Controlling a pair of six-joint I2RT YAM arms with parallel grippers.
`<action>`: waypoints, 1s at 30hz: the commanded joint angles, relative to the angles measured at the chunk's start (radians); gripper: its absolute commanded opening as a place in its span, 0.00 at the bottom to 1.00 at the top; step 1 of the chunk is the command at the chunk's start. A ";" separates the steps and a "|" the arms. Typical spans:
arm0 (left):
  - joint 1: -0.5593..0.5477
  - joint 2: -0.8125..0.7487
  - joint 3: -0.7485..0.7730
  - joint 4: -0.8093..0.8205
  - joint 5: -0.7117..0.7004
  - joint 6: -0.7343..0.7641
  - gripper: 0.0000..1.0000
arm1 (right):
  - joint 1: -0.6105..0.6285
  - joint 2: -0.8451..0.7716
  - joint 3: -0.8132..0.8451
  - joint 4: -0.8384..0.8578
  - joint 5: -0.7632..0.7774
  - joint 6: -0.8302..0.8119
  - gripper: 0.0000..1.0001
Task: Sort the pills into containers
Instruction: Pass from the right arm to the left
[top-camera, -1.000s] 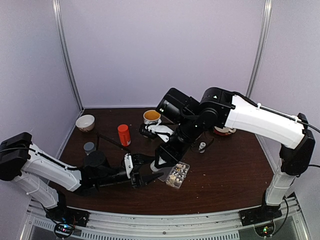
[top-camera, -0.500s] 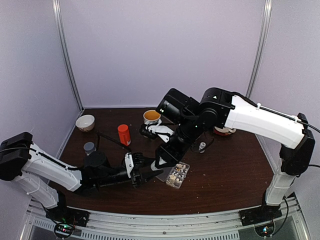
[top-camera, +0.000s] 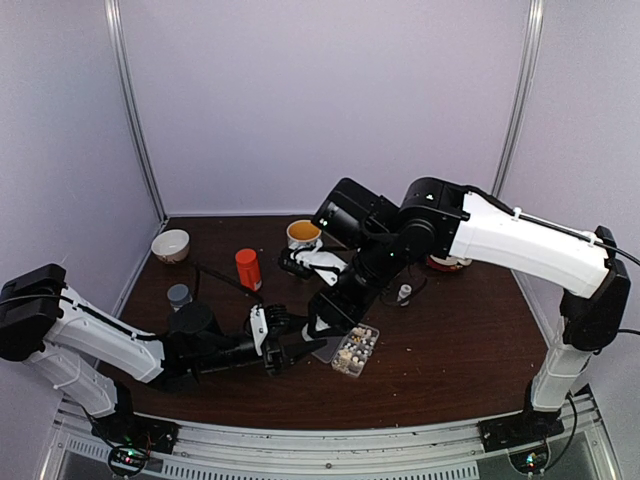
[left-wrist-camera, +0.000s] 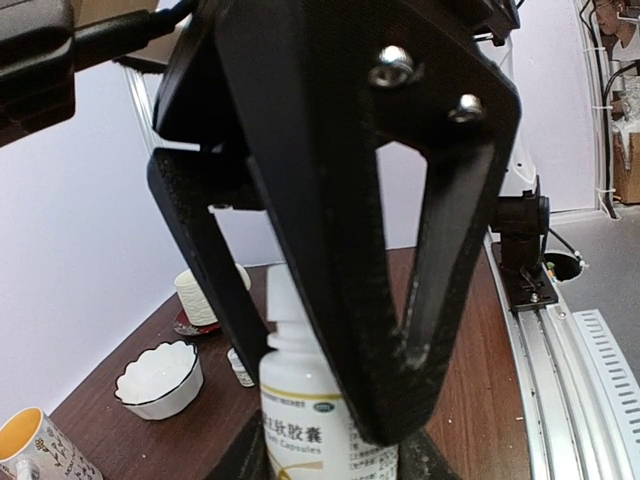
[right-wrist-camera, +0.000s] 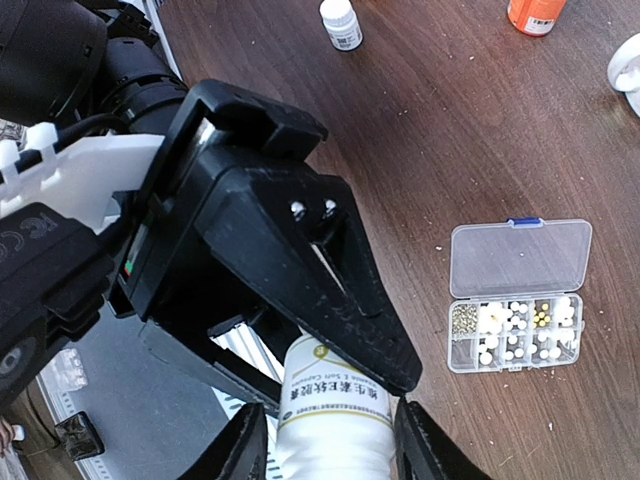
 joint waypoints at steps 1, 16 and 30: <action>-0.005 0.009 0.022 0.060 -0.010 -0.018 0.21 | -0.005 -0.036 -0.010 0.019 0.007 0.007 0.45; -0.005 0.027 0.015 0.080 -0.017 -0.045 0.19 | -0.009 -0.078 -0.003 0.022 0.067 -0.032 1.00; -0.004 -0.027 0.035 0.006 0.025 -0.078 0.19 | -0.021 -0.511 -0.411 0.366 0.216 -0.163 1.00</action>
